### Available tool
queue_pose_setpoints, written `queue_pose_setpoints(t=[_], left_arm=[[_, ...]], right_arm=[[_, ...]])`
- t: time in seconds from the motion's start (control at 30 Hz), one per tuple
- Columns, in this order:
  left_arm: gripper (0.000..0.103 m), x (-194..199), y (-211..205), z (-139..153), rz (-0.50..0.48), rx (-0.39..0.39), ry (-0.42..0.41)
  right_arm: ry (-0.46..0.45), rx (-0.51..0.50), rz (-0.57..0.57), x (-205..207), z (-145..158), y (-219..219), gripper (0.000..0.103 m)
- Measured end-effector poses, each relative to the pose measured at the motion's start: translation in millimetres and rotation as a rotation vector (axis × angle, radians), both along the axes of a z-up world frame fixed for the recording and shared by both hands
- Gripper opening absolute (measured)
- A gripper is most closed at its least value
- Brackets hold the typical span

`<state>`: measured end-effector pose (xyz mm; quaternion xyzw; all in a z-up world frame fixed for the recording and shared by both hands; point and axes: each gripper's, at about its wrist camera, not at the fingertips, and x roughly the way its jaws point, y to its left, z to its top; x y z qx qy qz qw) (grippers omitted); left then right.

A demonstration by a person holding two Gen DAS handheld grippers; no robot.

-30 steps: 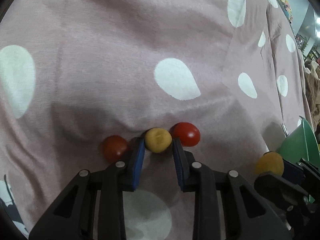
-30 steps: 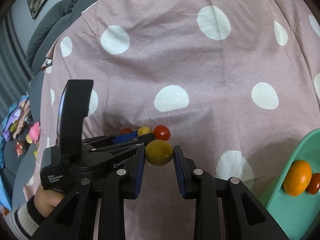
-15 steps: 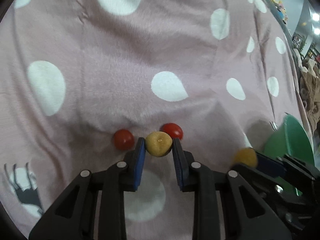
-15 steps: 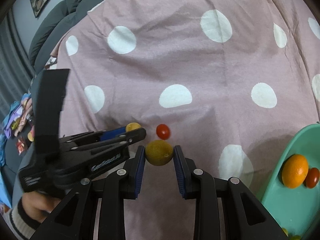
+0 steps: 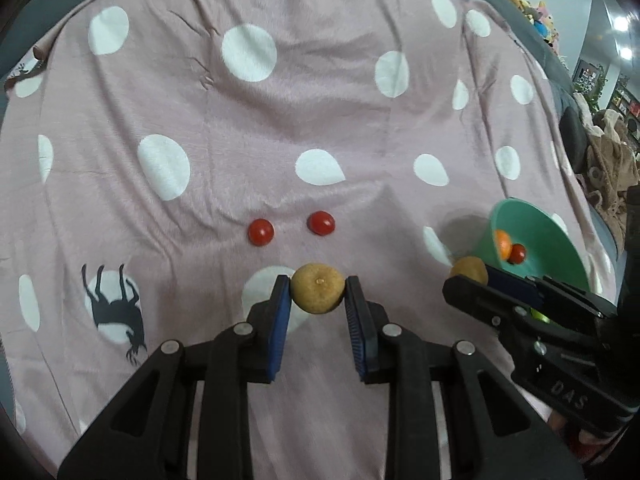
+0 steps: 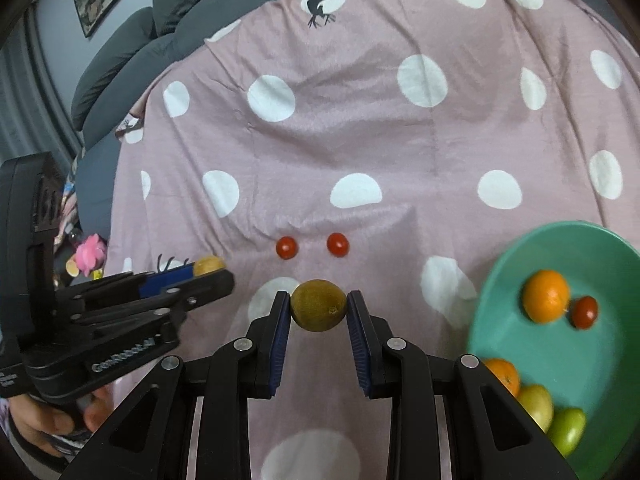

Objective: Organize fruits
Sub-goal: 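Carry both small yellow fruits over the green bowl and open both tools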

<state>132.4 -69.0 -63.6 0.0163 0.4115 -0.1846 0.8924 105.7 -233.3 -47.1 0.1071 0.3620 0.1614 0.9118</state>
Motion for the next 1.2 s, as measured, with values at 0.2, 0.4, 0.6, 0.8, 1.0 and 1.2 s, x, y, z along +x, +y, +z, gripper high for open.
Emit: queue_pose_setpoints(t=[0.2,0.4,0.6,0.8,1.0,1.2], left_arm=[[0.027,-31.0,-1.0,16.4,-0.013,-0.012,-0.023],[0.027,-46.9,-20.6,24.8,-0.052,-0.007,-0.037],[0.027,-51.7,-57.5,25.9,-0.123,0.006,-0.035],[0.027,-53.9,-105.7,21.0,-0.214,0.006,-0.024],[0.027,-52.8,-152.7,8.9,-0.302,0.027,0.003],[0.027,-46.9,-177.6,-1.2,-0.328,0.066,0.016]], right_arm=[[-0.018,0.0,-0.03,-25.8,10.0,-15.5,0.031],[-0.025,0.021,-0.078,-47.4,13.4,-36.7,0.031],[-0.028,0.038,-0.137,-60.1,13.0,-62.3,0.031],[-0.015,0.063,-0.214,-69.9,4.2,-94.4,0.031],[0.005,0.064,-0.282,-75.5,-6.3,-124.9,0.031],[0.019,0.059,-0.318,-75.9,-14.3,-142.5,0.031]])
